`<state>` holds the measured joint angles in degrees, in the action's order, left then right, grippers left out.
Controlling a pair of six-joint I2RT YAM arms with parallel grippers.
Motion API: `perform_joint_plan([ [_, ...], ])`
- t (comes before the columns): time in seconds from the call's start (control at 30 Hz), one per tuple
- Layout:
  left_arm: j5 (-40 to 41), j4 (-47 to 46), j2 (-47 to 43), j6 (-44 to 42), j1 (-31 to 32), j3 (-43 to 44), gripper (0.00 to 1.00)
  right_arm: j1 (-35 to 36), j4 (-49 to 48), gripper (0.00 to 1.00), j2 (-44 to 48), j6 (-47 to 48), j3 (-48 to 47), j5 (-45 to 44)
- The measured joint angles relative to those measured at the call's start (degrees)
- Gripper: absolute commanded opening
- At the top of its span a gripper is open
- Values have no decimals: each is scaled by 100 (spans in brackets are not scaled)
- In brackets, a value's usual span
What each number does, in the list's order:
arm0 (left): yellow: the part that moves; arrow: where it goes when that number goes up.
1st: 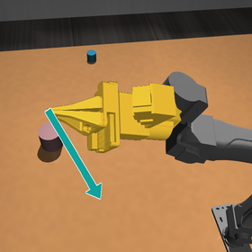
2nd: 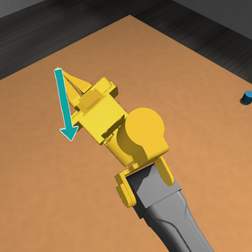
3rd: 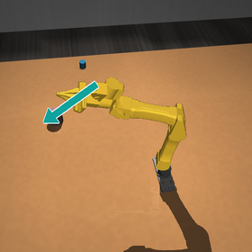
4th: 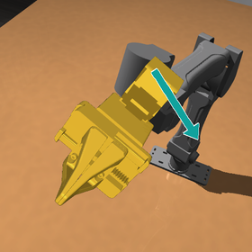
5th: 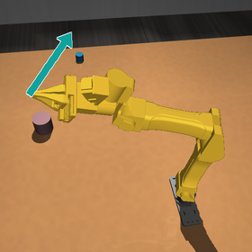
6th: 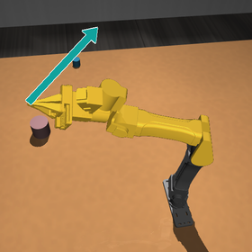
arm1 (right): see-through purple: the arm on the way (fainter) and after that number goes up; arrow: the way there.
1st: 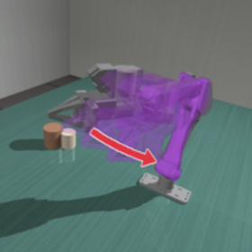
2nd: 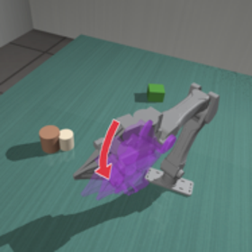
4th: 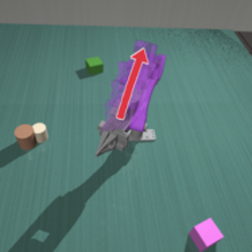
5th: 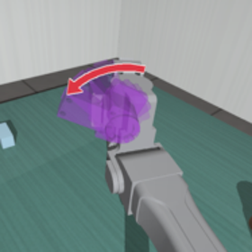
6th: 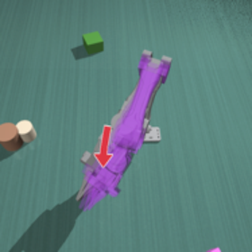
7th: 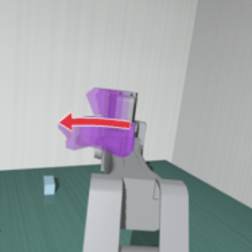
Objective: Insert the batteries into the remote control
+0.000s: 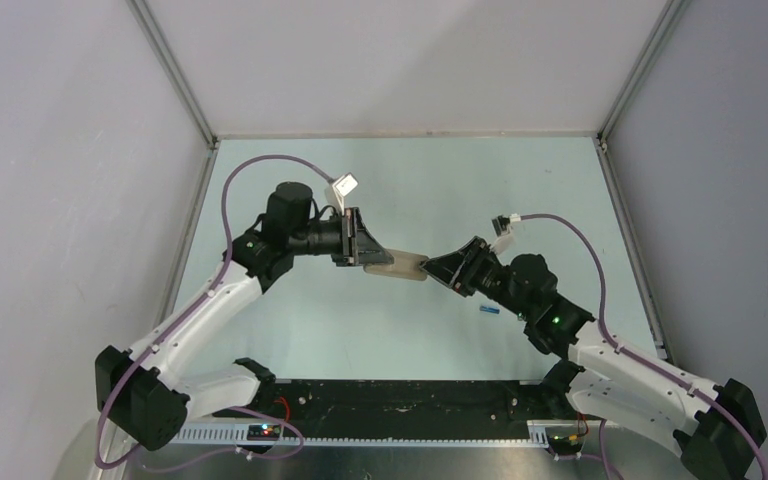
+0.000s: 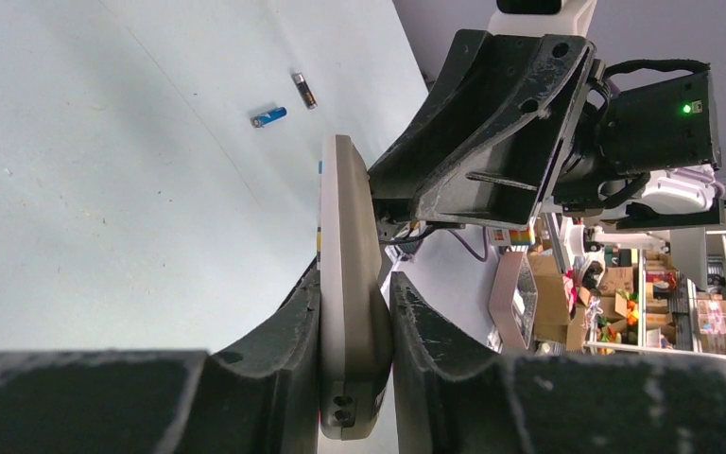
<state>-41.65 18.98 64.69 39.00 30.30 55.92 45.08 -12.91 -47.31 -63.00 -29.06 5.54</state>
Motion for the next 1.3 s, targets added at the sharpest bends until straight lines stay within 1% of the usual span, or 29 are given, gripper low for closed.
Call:
perform_joint_plan([
  [0.53,-48,-35,0,-46,-17,24,0,-68,-715,40,17,4,293,249],
  [0.97,90,-37,61,-254,-4,11,0,-153,-750,40,-44,26,304,293],
  [1.2,597,179,323,-540,-7,11,0,-256,-763,40,-155,20,313,426],
  [1.3,791,286,509,-634,-2,11,0,-262,-1005,40,-245,-24,313,619],
])
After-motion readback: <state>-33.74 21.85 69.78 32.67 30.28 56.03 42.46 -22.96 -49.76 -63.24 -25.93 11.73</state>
